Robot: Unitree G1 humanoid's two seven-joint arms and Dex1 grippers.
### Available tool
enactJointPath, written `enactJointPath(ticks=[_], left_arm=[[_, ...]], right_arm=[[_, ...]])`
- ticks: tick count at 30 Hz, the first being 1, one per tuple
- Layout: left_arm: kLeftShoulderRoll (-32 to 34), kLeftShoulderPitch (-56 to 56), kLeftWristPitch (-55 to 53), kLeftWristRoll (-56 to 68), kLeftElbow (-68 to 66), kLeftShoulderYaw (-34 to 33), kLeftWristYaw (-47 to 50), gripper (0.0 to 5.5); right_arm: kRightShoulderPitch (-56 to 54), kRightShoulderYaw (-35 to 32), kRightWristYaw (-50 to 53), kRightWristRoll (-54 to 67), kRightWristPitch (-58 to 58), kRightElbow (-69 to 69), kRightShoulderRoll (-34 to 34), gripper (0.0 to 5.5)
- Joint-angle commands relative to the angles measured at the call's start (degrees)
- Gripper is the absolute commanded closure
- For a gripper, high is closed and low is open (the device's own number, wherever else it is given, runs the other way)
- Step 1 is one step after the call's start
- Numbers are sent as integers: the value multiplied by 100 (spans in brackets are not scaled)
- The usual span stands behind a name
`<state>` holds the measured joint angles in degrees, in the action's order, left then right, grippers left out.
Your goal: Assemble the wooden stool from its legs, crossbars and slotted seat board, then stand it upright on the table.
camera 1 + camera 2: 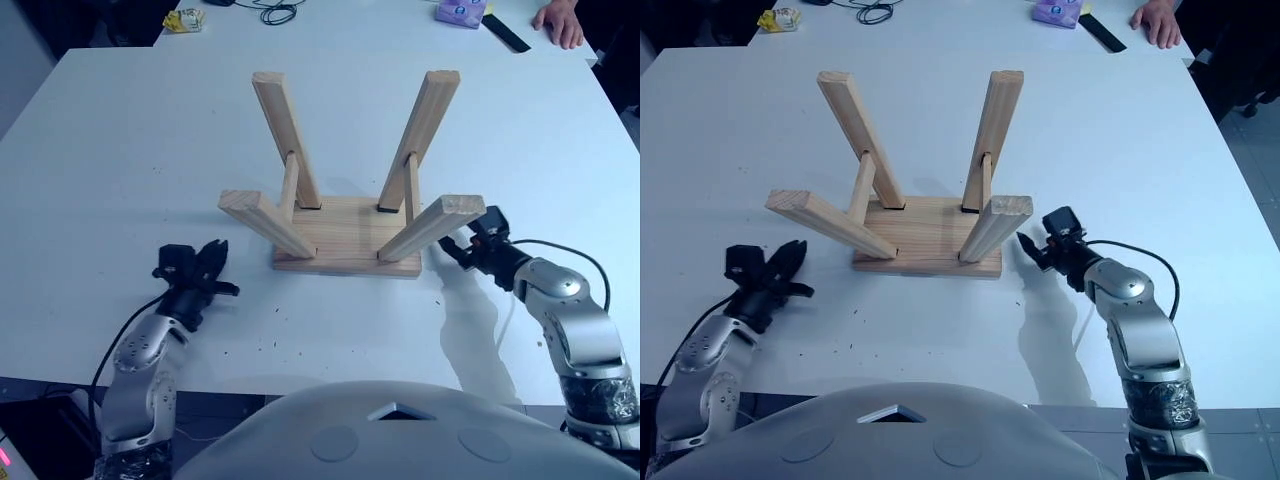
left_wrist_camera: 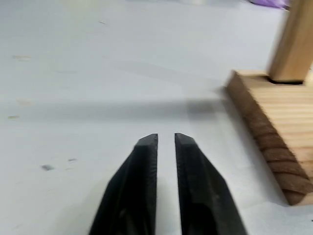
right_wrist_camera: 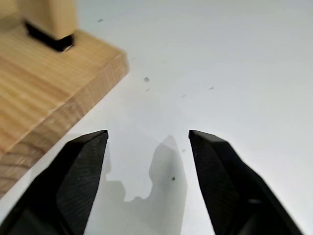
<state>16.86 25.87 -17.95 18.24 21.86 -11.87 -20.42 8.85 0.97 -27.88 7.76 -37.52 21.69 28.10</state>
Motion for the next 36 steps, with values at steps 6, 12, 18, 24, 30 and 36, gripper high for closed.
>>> enactJointPath(ticks=[6, 12, 18, 24, 30, 36], left_arm=[[772, -931, 439, -749, -1465, 581, -696, 550], [903, -837, 425, -751, -1532, 950, -1148, 550], [1160, -404, 114, -234, -820, 775, -1602, 550], [1286, -620, -22, -187, -911, 800, -1675, 550], [1291, -926, -62, -241, -1200, 1075, -1792, 550], [1441, -855, -188, -155, -1129, 1237, -2061, 550]], right_arm=[[-196, 424, -741, -3, 183, -183, 585, 400], [-49, 748, -866, -228, 693, -266, 709, 485], [-60, 572, -1251, -1, 832, -146, 932, 547], [17, 638, -1610, 181, 715, 131, 1147, 547], [-51, 823, -1612, 72, 598, 66, 1112, 547], [-126, 930, -1369, -177, 582, -243, 1068, 547]])
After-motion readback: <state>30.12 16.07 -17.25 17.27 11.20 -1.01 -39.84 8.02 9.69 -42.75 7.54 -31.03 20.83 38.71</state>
